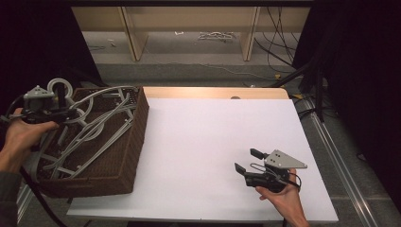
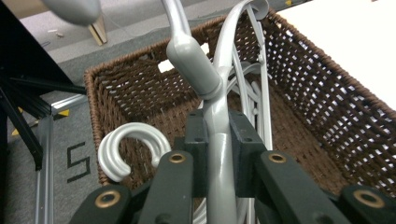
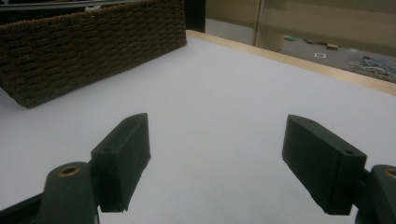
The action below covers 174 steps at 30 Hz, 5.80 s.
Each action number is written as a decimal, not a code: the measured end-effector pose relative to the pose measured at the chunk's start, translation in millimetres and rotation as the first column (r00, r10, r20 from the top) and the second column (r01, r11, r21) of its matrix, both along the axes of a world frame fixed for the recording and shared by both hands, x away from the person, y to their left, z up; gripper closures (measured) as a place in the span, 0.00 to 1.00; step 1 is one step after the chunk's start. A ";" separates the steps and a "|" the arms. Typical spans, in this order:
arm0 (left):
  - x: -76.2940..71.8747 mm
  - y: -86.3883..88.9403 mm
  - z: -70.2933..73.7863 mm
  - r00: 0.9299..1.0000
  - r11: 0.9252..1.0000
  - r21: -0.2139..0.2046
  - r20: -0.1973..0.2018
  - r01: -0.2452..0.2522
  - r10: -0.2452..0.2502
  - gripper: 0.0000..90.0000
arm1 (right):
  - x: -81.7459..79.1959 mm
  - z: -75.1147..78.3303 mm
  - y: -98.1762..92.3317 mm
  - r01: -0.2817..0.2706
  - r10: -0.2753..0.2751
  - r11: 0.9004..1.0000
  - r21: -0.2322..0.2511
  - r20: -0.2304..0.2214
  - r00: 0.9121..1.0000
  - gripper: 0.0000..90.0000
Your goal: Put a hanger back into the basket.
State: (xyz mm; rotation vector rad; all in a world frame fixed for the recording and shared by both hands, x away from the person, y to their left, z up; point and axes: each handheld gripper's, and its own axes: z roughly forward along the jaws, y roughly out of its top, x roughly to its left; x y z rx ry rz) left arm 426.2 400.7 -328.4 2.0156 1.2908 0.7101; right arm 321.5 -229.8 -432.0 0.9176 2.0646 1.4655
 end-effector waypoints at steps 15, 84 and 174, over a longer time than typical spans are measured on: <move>20.5 -14.0 -16.0 0.997 0.997 0.053 -0.056 0.048 -0.045 0.88 | -0.6 0.4 -0.4 -0.005 0.005 1.000 -0.011 -0.023 1.000 0.27; -47.0 -48.3 -28.0 0.994 0.982 -0.188 0.099 -0.032 0.051 0.35 | 1.8 0.6 2.1 -0.005 0.005 1.000 -0.012 -0.025 1.000 0.25; -131.2 -214.0 -102.7 0.888 0.866 -0.304 0.367 0.396 -0.278 0.21 | -35.4 -1.3 13.0 -0.019 0.019 0.999 0.033 -0.009 1.000 0.18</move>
